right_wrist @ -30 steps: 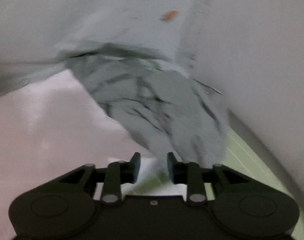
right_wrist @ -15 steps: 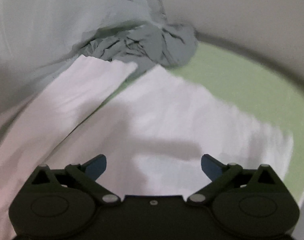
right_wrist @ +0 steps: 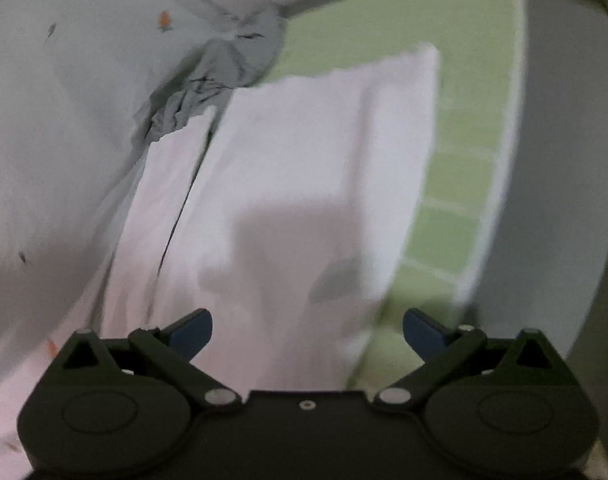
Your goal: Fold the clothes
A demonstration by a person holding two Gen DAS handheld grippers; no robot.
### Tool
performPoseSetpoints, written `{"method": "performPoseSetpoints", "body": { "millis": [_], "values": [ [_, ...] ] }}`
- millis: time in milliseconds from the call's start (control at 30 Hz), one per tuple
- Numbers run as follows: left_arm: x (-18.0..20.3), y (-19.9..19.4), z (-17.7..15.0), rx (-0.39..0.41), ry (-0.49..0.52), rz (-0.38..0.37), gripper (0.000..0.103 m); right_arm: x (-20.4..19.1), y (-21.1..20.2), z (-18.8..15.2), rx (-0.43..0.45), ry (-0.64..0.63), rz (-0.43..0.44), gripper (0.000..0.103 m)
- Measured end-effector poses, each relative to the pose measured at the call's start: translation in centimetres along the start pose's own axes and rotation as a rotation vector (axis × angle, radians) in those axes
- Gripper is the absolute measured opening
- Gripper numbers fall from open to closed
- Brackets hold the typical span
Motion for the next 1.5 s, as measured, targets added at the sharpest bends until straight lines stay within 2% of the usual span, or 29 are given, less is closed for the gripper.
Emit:
{"method": "performPoseSetpoints", "body": {
  "millis": [100, 300, 433, 733, 967, 1133, 1500],
  "values": [
    [-0.4, -0.7, -0.8, 0.004, -0.005, 0.002, 0.096, 1.6, -0.1, -0.8, -0.012, 0.11, 0.084, 0.103],
    [-2.1, -1.8, -1.9, 0.006, -0.041, 0.013, 0.096, 2.6, 1.2, -1.2, -0.022, 0.244, 0.237, 0.103],
    [-3.8, -2.7, -2.2, 0.017, -0.095, 0.024, 0.096, 2.4, 2.3, -1.0, -0.018, 0.295, 0.288, 0.103],
    [-9.2, -3.7, -3.2, 0.03, -0.304, 0.07, 0.096, -0.3, 4.8, 0.4, -0.043, 0.277, 0.294, 0.103],
    [-15.3, -2.4, -4.5, -0.044, -0.588, 0.084, 0.096, -0.7, 4.9, 0.1, -0.019, 0.264, 0.286, 0.103],
    [-17.1, -1.0, -5.0, -0.085, -0.651, 0.061, 0.096, -1.1, 4.8, -0.5, 0.002, 0.258, 0.278, 0.103],
    [-18.9, 2.6, -4.8, -0.182, -0.676, 0.033, 0.098, -2.1, 4.7, -2.2, 0.098, 0.26, 0.216, 0.103]
  ]
}}
Point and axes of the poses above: each gripper's, at about its wrist camera, not at the fingertips, and y roughly the way its jaws point, x to its right, z to its top, the point moved 2 cm from there along y, roughly the way its jaws point, and after that the axes turned 2 degrees about -x, right-handed, at the moved point
